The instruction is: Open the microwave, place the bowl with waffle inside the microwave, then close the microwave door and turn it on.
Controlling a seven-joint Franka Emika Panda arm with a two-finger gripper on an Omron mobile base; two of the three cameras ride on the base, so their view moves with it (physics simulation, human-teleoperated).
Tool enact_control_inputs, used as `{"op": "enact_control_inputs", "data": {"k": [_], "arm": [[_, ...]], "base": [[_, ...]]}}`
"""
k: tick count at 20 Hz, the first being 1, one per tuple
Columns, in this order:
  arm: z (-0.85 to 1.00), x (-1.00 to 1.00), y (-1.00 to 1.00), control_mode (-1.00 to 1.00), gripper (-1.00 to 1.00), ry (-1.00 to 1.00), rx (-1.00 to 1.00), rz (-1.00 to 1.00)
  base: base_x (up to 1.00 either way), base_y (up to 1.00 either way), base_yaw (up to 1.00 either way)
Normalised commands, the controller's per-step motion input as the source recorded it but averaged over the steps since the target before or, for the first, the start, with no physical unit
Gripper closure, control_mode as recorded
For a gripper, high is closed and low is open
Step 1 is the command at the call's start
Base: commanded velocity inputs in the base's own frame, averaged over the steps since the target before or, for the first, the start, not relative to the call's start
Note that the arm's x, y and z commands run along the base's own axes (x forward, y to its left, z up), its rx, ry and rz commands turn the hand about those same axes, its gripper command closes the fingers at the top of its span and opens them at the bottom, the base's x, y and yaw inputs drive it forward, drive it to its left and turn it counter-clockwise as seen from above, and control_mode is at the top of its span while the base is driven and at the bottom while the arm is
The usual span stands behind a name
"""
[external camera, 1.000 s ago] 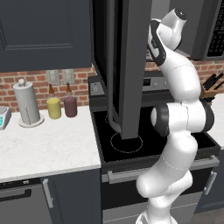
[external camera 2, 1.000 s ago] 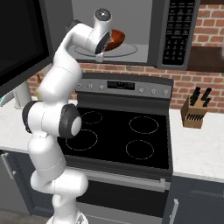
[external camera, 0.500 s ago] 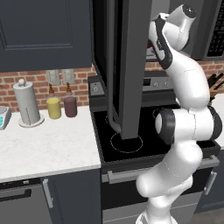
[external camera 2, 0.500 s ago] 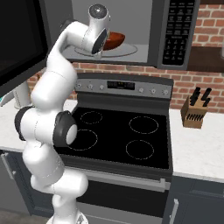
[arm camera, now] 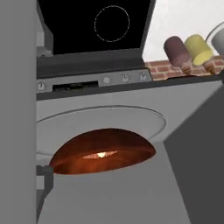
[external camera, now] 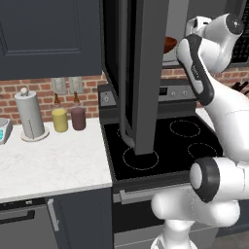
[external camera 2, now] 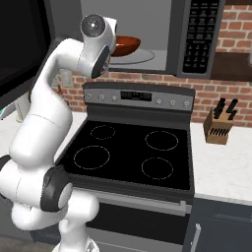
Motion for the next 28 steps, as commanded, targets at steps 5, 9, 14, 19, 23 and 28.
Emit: {"op": "enact_control_inputs", "data": {"k": [5,9,14,19,23,28], "arm": [[0.00,-1.00,0.00,-1.00,-1.00,-0.31,0.00,-0.01],[0.00,-1.00,0.05,-1.00,1.00,-0.22,0.00,-0.01],[0.00,-1.00,0.15,-1.00,1.00,-0.10,0.00,-0.02],[0.02,-1.00,0.02,-1.00,1.00,0.00,0.00,-0.03],[0.07,-1.00,0.00,-1.00,1.00,0.00,0.00,-0.03],[0.00,-1.00,0.05,-1.00,1.00,0.09,0.00,-0.08]], "base": [[0.00,0.00,0.00],[0.00,0.00,0.00],[0.00,0.00,0.00],[0.00,0.00,0.00],[0.00,0.00,0.00],[0.00,0.00,0.00]]}}
